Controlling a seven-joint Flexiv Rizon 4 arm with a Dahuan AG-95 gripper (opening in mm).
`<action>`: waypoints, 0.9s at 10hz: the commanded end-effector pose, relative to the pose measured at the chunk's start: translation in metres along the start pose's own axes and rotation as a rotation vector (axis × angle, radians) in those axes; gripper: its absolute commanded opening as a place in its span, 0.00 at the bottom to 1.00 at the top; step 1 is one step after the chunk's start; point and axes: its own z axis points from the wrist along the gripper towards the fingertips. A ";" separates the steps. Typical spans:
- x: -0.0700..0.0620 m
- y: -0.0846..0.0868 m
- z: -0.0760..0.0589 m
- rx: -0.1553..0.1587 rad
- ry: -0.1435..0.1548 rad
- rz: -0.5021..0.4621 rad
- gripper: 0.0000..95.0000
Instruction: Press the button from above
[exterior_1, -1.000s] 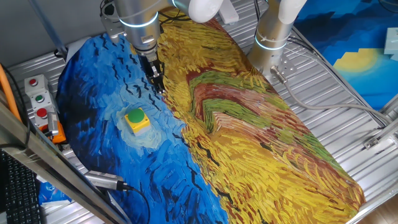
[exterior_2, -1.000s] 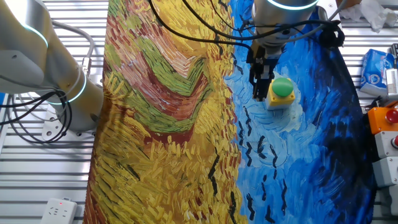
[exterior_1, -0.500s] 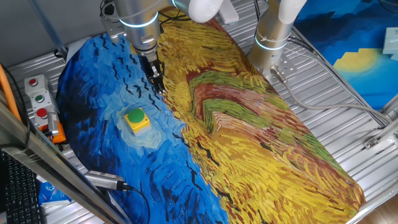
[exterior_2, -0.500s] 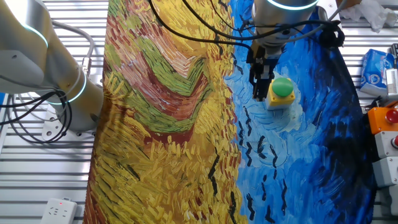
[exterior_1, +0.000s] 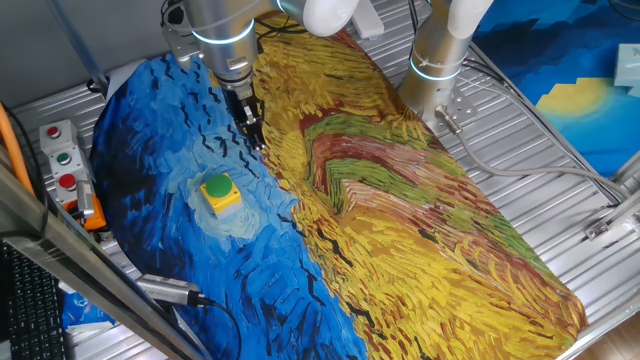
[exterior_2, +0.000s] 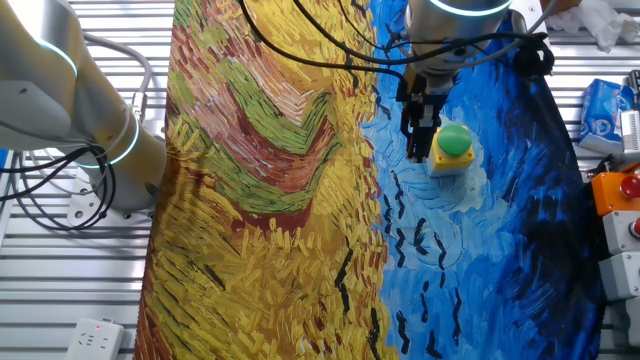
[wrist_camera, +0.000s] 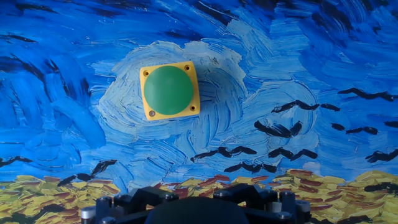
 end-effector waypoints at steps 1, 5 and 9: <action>0.000 0.000 0.000 0.000 0.000 0.000 1.00; 0.000 0.000 0.000 -0.138 -0.076 -0.110 0.00; 0.000 0.000 -0.001 -0.134 -0.082 -0.140 0.00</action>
